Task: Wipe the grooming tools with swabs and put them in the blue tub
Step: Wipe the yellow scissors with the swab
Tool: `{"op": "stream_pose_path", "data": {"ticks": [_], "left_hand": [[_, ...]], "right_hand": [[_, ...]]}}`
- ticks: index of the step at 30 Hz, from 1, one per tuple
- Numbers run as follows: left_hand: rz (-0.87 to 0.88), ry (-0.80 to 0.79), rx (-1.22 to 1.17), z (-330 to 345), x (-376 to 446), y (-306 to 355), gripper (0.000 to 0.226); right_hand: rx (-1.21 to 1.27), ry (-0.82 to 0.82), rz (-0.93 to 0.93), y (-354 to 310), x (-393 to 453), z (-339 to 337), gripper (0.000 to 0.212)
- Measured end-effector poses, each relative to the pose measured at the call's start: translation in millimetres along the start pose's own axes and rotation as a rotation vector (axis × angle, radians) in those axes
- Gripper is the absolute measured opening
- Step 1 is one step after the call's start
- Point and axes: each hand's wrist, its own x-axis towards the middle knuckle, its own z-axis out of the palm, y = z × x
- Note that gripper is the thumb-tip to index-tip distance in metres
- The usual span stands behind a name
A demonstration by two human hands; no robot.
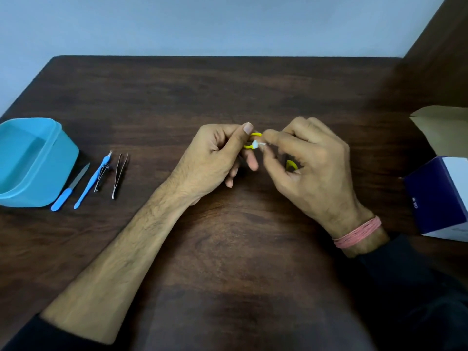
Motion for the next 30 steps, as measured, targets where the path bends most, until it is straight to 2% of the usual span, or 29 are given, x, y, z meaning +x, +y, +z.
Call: {"op": "stream_pose_path", "data": {"ticks": [6,19,30], "left_hand": [[0.01,0.001,0.007,-1,0,-1,0.039],[0.006,0.008,0.036,-1,1,-4,0.037],[-0.008,0.048,-0.06,-2,2,-4,0.037]], "right_hand": [[0.014,0.01,-0.003,-3,0,1,0.009],[0.054,0.062,0.158,-6,-1,3,0.007],[0.093,0.056,0.24,6,2,-2,0.006]]}}
